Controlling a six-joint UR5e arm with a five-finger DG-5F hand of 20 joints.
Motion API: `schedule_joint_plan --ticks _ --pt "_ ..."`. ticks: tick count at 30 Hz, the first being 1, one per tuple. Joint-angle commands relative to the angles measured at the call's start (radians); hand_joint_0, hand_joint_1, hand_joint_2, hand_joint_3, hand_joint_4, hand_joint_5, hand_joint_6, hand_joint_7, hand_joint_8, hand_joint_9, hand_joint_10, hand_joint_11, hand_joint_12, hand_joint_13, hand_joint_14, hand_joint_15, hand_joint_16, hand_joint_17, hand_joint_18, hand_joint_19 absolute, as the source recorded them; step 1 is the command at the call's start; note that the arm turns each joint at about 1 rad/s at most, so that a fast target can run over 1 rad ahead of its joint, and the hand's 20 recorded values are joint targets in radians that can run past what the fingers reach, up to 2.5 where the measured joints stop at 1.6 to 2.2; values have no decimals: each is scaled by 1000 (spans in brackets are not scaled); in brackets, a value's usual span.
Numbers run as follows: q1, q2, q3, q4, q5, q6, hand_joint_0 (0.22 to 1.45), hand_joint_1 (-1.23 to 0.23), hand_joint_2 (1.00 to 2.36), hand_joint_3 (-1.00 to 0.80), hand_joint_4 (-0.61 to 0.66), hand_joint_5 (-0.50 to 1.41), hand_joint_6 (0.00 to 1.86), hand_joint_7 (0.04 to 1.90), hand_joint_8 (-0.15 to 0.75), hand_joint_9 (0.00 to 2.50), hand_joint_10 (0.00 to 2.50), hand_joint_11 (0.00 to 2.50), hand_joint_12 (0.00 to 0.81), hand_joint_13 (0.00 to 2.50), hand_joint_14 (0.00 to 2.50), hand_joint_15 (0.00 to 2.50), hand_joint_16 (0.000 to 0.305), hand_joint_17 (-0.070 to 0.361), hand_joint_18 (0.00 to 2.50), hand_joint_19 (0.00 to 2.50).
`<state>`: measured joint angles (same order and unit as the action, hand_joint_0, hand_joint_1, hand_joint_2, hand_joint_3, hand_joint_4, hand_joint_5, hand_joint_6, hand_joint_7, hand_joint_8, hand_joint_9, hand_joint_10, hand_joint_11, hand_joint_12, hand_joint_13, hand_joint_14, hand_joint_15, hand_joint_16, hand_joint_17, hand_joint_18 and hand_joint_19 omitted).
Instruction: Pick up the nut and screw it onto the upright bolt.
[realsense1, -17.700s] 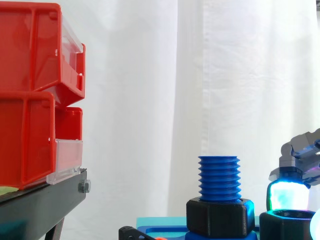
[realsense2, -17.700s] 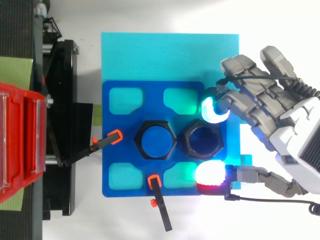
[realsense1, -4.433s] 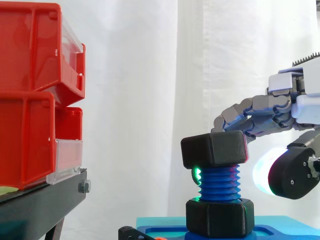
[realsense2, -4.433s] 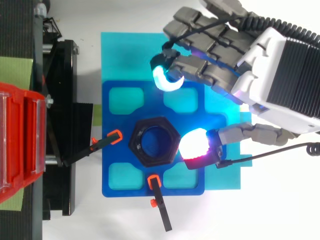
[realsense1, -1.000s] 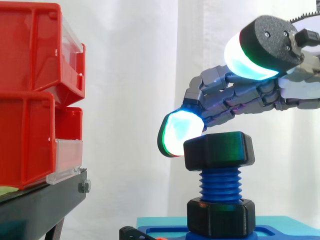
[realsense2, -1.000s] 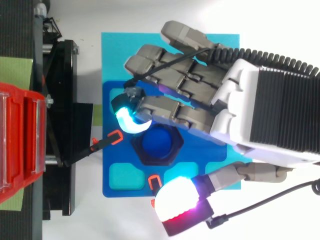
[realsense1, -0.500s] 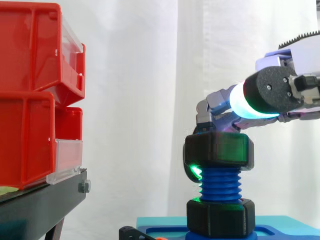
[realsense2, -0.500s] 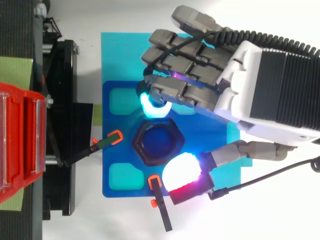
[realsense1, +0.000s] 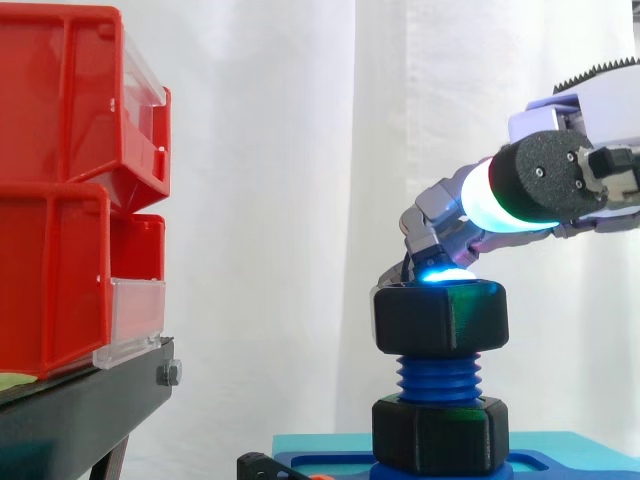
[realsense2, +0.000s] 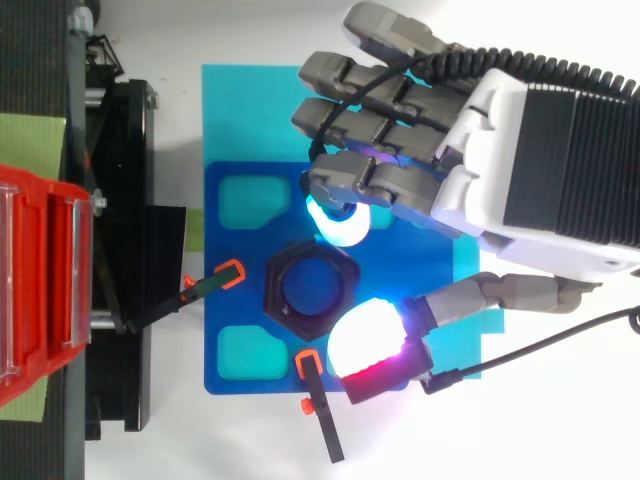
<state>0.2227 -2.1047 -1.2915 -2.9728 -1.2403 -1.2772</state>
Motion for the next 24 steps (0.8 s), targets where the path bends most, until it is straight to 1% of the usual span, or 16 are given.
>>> schedule_joint_plan --ticks 1,2,5,7,8,13,18,22,24 --pt "-6 0 28 -40 -14 -13 489 -225 1000 -500 253 -143 502 1237 311 439 0 0 327 213 0 0 37 83 0 0" --pt "-6 0 28 -40 -14 -13 485 -220 1000 -500 255 -150 503 1175 306 426 0 0 330 209 0 0 37 84 0 0" --pt "-8 0 37 -52 -14 -22 482 -217 1000 -500 269 -161 503 1089 304 414 0 0 333 196 0 0 39 87 0 0" --pt "-13 0 41 -55 -14 -39 480 -216 1000 -500 276 -169 504 1036 304 410 0 0 336 190 0 0 39 88 0 0" --pt "-14 0 41 -57 -14 -44 480 -215 1000 -500 279 -177 504 981 300 392 0 0 337 189 0 0 40 89 0 0" --pt "-19 2 61 -71 -22 -62 469 -204 1000 -500 245 -200 502 784 284 328 0 0 345 150 0 0 42 95 0 0" --pt "-25 2 61 -68 -34 -83 461 -192 1000 -500 222 -211 502 694 273 274 0 0 351 110 0 0 44 100 0 0" --pt "-25 2 60 -57 -41 -88 457 -164 1000 -500 212 -218 502 669 263 228 0 0 351 68 0 0 45 101 0 0" --pt "-20 2 60 -38 -47 -88 456 -156 1000 -500 204 -220 501 655 260 217 0 0 355 46 0 0 46 102 0 0"
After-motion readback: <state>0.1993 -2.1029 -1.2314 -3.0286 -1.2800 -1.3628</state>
